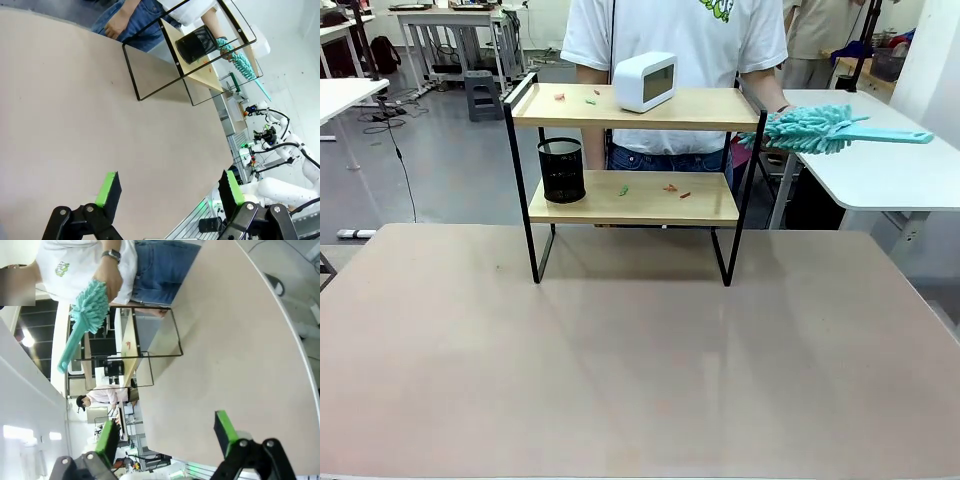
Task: Clean the shelf.
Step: Pick up the Duster from the human.
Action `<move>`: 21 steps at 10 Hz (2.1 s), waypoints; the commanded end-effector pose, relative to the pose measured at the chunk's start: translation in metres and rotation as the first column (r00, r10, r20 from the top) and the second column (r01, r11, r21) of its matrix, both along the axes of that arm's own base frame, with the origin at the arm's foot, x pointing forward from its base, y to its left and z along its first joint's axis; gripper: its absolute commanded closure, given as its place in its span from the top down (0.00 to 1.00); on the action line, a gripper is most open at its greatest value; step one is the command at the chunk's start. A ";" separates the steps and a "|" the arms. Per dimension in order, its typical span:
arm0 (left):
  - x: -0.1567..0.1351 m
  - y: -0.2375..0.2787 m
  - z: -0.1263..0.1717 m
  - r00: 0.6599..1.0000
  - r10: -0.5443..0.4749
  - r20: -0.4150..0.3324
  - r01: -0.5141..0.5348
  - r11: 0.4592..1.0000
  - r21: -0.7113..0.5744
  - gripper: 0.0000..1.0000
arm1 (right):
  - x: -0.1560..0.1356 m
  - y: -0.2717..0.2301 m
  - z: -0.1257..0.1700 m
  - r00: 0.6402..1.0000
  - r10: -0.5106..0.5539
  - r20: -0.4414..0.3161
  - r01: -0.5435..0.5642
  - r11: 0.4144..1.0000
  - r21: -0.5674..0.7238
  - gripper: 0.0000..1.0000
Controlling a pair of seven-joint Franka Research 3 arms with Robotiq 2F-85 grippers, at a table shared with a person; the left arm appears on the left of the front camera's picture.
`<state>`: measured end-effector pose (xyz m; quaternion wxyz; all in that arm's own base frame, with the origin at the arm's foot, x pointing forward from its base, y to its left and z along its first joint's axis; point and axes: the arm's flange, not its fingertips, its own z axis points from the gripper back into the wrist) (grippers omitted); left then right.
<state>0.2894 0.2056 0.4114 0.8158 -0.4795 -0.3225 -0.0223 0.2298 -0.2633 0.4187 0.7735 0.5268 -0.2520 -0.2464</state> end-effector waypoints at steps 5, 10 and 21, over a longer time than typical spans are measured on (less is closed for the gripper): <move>0.000 0.000 -0.001 0.999 -0.005 0.036 0.005 1.000 -0.009 1.00 | 0.145 0.068 0.120 0.986 0.131 -0.108 -0.134 0.991 -0.025 1.00; 0.000 0.000 -0.001 0.999 -0.005 0.036 0.005 1.000 -0.009 1.00 | 0.250 0.158 0.149 0.924 0.216 -0.314 -0.258 0.961 -0.096 1.00; 0.000 0.000 -0.001 0.999 -0.005 0.036 0.005 1.000 -0.009 1.00 | 0.289 0.189 0.128 0.887 0.295 -0.355 -0.338 0.939 -0.066 0.00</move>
